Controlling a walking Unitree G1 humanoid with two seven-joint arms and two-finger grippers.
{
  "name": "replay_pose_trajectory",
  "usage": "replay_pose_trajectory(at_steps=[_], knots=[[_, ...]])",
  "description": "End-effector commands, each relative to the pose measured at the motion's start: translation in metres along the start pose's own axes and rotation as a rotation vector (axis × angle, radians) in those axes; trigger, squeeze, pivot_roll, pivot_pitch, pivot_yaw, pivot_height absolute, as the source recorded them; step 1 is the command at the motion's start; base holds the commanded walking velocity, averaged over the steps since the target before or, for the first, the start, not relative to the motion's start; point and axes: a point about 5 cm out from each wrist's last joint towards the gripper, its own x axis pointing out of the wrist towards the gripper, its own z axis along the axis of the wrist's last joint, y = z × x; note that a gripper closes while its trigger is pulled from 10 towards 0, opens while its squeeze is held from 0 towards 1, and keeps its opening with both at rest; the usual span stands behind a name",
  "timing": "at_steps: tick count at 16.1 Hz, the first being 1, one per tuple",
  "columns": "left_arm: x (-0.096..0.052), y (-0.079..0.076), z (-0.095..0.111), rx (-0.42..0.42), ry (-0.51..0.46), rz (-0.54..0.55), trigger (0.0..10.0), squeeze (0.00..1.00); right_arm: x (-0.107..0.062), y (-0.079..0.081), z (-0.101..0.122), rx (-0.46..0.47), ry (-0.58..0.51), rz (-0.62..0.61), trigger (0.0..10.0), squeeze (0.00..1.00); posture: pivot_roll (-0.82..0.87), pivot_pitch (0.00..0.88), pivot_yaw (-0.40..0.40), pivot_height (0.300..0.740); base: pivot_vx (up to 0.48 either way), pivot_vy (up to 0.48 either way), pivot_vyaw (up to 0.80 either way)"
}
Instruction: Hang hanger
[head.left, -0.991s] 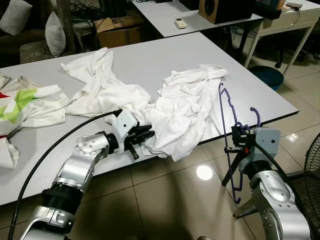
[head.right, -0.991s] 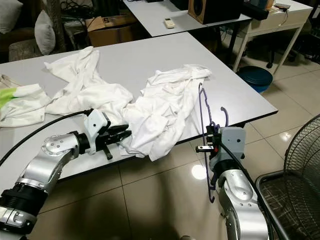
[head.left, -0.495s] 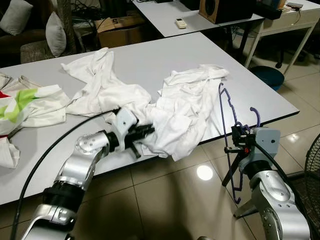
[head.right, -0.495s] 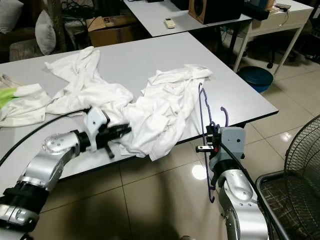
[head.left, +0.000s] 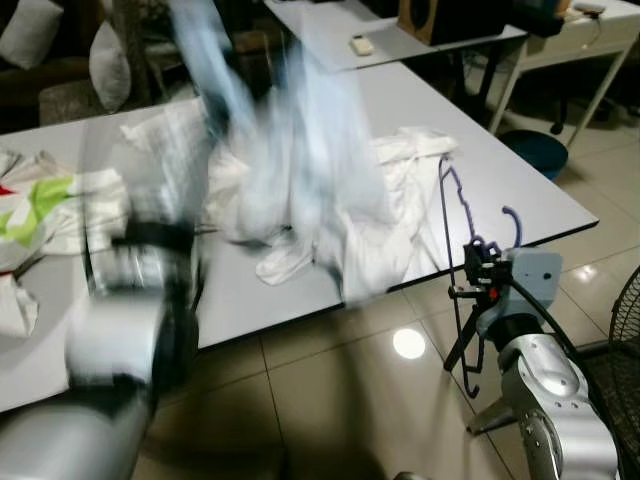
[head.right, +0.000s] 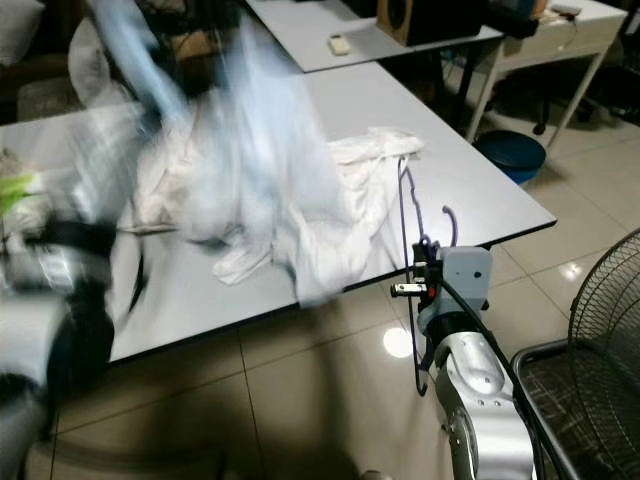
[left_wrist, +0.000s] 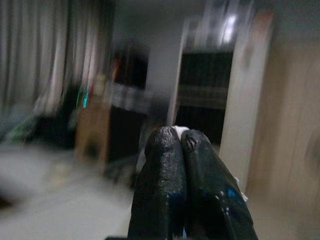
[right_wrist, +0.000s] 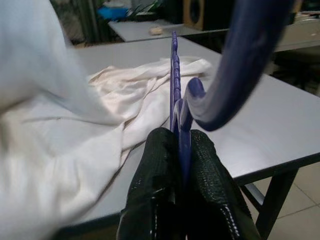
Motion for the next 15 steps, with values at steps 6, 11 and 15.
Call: replay_pose_trajectory(at_steps=[6,11,15], knots=[[-0.02,0.008,-0.043,0.031,0.176,0.017,0.0,0.0,-0.004,-0.001,0.001,0.011,-0.02,-0.025,10.0,0.0,-0.17,0.0,0.108,0.74,0.0,0.0,0.0],[-0.032,0.009,-0.079,0.036,0.41,0.074,9.3,0.0,-0.001,0.0,0.002,0.009,-0.021,-0.007,10.0,0.0,-0.16,0.0,0.094,0.74,0.0,0.0,0.0],[-0.063,-0.002,-0.14,0.028,0.734,0.106,10.0,1.0,0.002,0.004,0.002,0.013,-0.02,0.005,10.0,0.0,-0.15,0.0,0.092,0.74,0.0,0.0,0.0]])
